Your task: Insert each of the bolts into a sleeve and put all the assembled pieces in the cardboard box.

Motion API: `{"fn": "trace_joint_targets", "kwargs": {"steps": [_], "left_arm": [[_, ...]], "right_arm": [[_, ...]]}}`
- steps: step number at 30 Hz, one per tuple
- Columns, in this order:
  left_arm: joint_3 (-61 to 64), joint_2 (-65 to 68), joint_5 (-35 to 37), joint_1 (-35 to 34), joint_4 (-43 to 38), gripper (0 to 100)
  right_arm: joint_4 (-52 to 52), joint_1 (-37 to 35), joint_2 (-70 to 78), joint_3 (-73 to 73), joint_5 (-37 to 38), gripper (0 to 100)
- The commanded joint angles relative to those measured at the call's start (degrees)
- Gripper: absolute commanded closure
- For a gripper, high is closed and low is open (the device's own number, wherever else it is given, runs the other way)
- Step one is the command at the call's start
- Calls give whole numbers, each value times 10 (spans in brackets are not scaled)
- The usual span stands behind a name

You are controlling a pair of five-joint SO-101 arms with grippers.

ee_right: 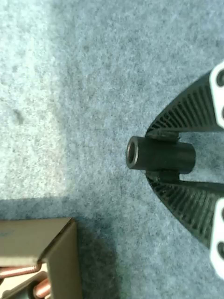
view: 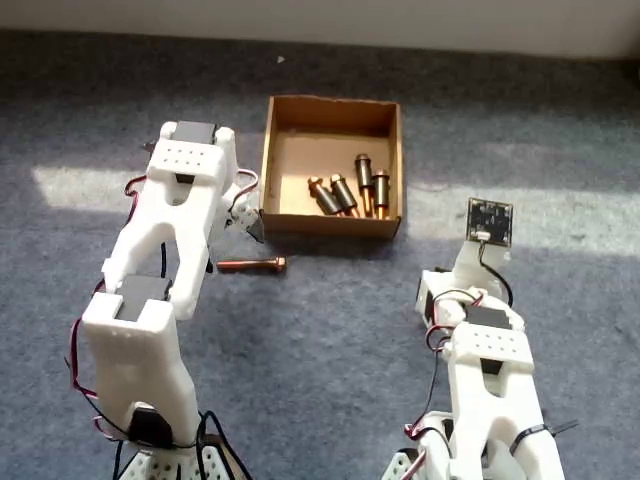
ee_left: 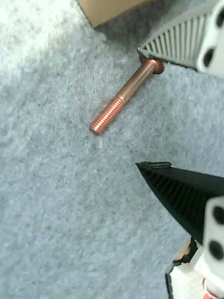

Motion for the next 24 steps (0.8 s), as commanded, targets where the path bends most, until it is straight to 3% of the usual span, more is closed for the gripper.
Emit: {"fn": "trace_joint_targets", "kwargs": {"steps": [1,6,10,18,24], "left_arm": [[-35,-6,-163,7,6,667],[-48,-6,-459,0,6,667],[-49,-6,-637,-6,6,667],[-29,-5,-824,22,-49,667],[19,-5,-1024,22,-134,667]], "right_arm": [[-15,7,-16,-7,7,993],[-15,7,-16,-7,7,993],[-15,7,-16,-7,7,993],[-15,7,-15,-7,7,993],[-15,7,-15,-7,7,993]]}}
